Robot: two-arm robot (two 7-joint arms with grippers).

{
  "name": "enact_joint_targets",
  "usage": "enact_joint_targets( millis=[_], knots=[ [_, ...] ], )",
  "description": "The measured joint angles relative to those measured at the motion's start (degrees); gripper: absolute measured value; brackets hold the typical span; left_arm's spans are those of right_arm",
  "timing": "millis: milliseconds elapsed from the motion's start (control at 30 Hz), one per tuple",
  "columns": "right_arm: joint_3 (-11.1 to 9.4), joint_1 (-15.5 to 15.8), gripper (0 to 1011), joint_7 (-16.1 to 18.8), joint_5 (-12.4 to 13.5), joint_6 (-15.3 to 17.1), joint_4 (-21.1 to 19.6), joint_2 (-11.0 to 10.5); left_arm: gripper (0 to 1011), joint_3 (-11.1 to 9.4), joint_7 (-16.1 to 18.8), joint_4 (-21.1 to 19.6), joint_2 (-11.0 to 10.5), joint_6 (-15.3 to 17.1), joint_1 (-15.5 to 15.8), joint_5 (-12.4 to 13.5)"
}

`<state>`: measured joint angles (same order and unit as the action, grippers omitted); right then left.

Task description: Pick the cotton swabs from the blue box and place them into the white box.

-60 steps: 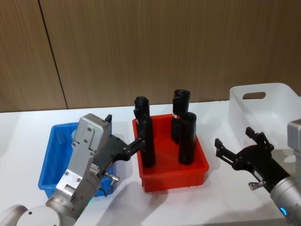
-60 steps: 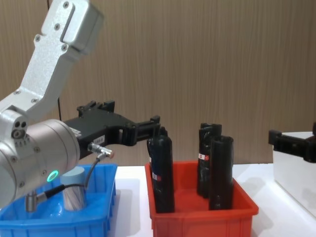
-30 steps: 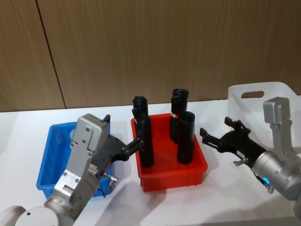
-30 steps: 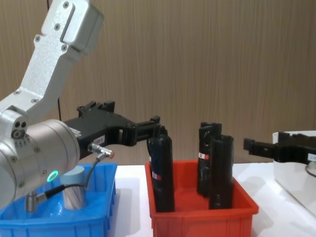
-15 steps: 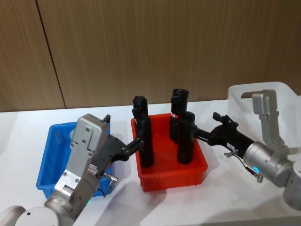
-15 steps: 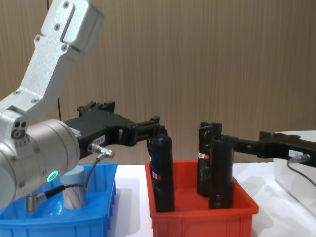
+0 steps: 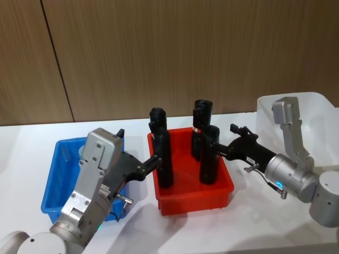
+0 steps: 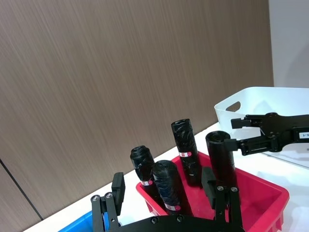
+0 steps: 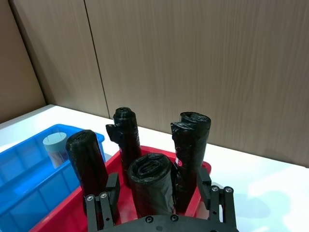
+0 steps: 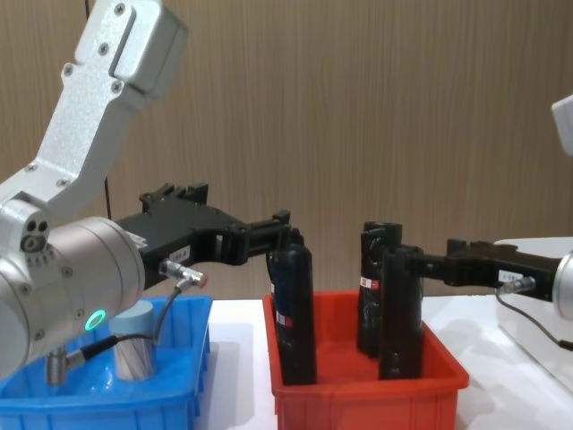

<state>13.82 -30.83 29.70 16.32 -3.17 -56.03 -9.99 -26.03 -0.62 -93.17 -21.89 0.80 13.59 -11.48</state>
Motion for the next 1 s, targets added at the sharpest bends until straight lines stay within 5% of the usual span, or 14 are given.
enact_joint_targets(
  millis=[1000],
  knots=[
    [1.03, -8.71, 1002, 2.91, -1.40, -5.29, 14.93, 2.83, 1004, 0.00, 0.00, 0.00, 0.00, 0.00, 0.00, 0.00]
  ],
)
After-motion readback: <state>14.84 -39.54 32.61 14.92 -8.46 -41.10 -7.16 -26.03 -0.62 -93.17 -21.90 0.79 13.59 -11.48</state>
